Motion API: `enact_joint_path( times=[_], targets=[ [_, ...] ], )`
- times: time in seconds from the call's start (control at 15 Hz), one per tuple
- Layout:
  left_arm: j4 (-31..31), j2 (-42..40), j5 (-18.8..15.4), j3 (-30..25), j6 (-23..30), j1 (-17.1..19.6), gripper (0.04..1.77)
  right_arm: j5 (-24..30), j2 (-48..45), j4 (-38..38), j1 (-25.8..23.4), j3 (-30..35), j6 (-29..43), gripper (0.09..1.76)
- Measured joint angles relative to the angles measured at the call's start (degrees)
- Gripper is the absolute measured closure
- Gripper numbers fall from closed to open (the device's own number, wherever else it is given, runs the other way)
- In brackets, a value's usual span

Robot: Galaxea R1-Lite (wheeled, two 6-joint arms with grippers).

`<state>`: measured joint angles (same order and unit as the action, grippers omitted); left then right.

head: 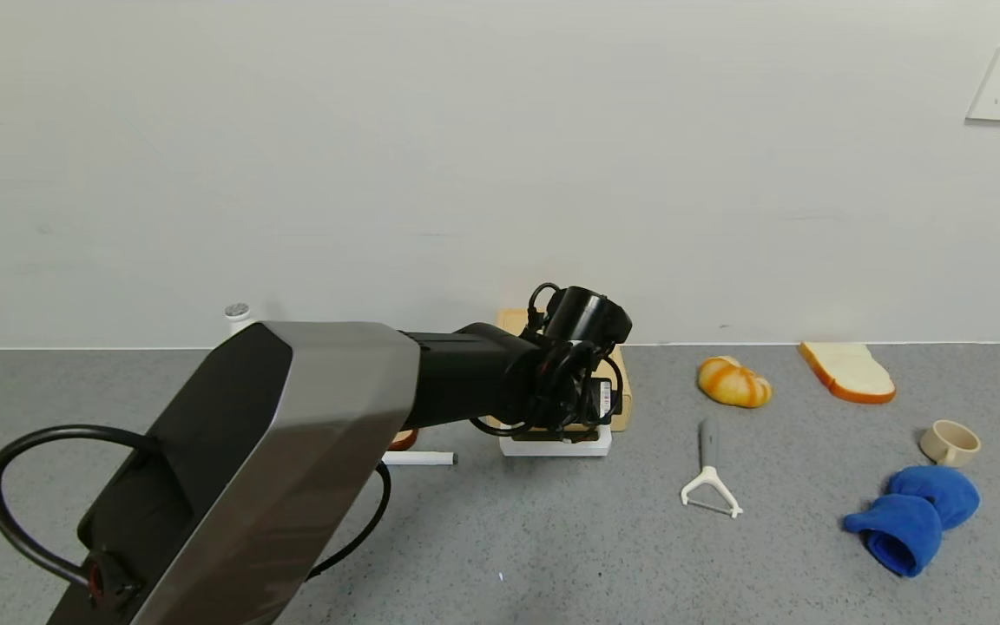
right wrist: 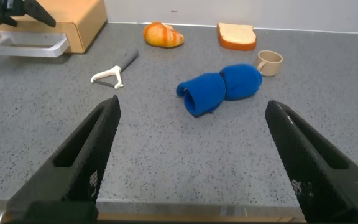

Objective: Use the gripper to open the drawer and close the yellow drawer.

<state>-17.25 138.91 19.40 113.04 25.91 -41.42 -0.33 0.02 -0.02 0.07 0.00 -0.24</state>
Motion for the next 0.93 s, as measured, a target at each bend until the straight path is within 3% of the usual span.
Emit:
enact_joint_path(
  times=[0.4,0.73,0.93],
  targets=[
    [-9.57,-9.19,0.22,-0.72,-2.76,-0.57,0.09,-0.02,0.00,0.02,0.00,0.00,0.02,0.14],
    [-10.75,-21.75,-0.52,-2.82,-8.85,1.11,0.09,0.00,0.00,-0.02,0.00,0.00,0.00,0.14],
    [-10.25,-29.14,-2.58,-7.36,-12.02,1.46,0.09,0.00,0.00,0.00,0.00,0.00,0.00,0.14]
  ],
)
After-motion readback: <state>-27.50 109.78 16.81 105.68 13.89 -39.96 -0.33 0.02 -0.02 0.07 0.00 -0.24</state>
